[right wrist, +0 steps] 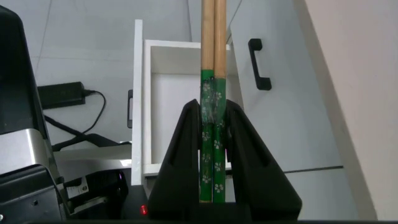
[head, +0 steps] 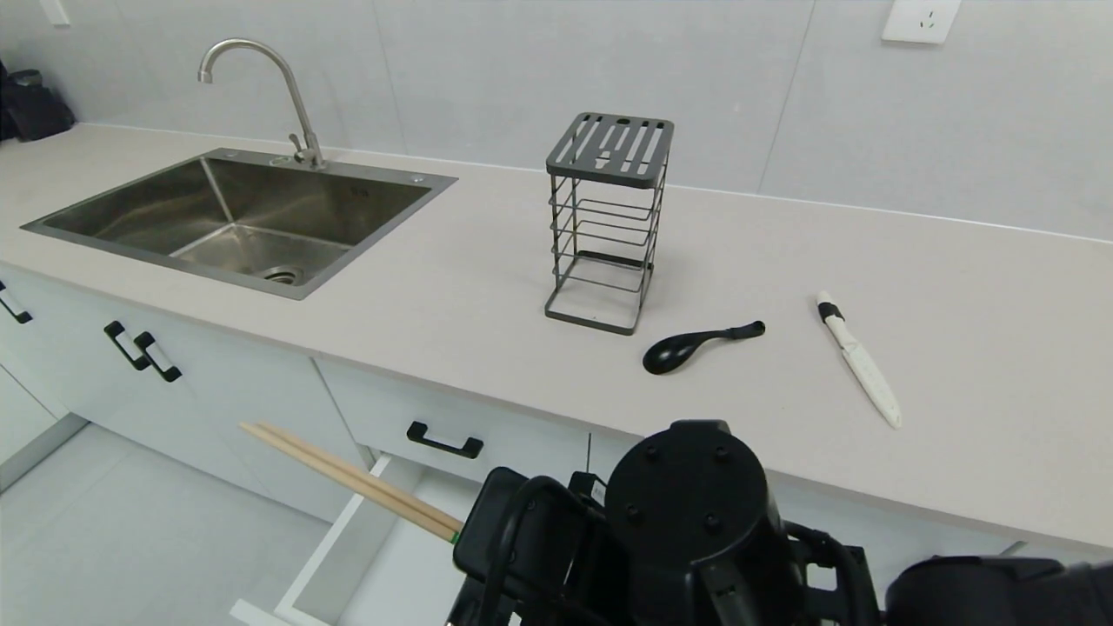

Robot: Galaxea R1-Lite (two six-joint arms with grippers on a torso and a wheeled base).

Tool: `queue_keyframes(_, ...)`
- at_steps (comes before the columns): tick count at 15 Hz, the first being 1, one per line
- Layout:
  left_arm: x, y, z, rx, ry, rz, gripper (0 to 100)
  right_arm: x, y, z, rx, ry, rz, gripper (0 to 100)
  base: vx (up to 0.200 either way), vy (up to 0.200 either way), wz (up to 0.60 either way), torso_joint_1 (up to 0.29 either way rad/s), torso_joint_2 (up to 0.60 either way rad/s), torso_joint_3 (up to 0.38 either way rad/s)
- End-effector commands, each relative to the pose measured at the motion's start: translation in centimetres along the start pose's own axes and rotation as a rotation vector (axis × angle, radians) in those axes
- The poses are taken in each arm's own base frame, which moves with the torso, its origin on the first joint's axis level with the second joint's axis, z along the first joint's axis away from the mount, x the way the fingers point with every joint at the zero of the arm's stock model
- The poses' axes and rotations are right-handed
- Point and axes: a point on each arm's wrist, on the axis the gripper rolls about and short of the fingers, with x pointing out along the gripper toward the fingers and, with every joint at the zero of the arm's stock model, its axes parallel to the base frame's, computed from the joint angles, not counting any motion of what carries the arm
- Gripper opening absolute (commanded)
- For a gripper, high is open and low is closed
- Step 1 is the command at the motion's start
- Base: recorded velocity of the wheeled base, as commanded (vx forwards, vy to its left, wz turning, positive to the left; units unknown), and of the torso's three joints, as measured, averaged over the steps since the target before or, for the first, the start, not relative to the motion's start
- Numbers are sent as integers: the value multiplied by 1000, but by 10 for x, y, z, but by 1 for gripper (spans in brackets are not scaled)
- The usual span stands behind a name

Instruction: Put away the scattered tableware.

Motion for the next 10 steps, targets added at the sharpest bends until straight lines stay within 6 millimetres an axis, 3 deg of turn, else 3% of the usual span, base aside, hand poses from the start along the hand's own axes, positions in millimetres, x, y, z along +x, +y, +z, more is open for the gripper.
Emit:
queue_keyframes(1,0,0,0,0,1,1,100,5,2,0,-4,11,6,0,0,0,0,-129,266,129)
queue_keyframes(3,0,0,0,-2,1,1,100,9,2,1,-13,37,7,0,0,0,0,-95,186,93)
queue_keyframes(6,0,0,0,-2,1,1,100,16,2,4,-15,41,6,0,0,0,600,-20,53,28)
queue_keyframes(8,0,0,0,-2,1,1,100,20,0,13,-11,11,4,0,0,0,0,0,0,0)
queue_keyframes(10,0,0,0,0,1,1,100,21,0,8,-9,33,6,0,0,0,0,0,0,0)
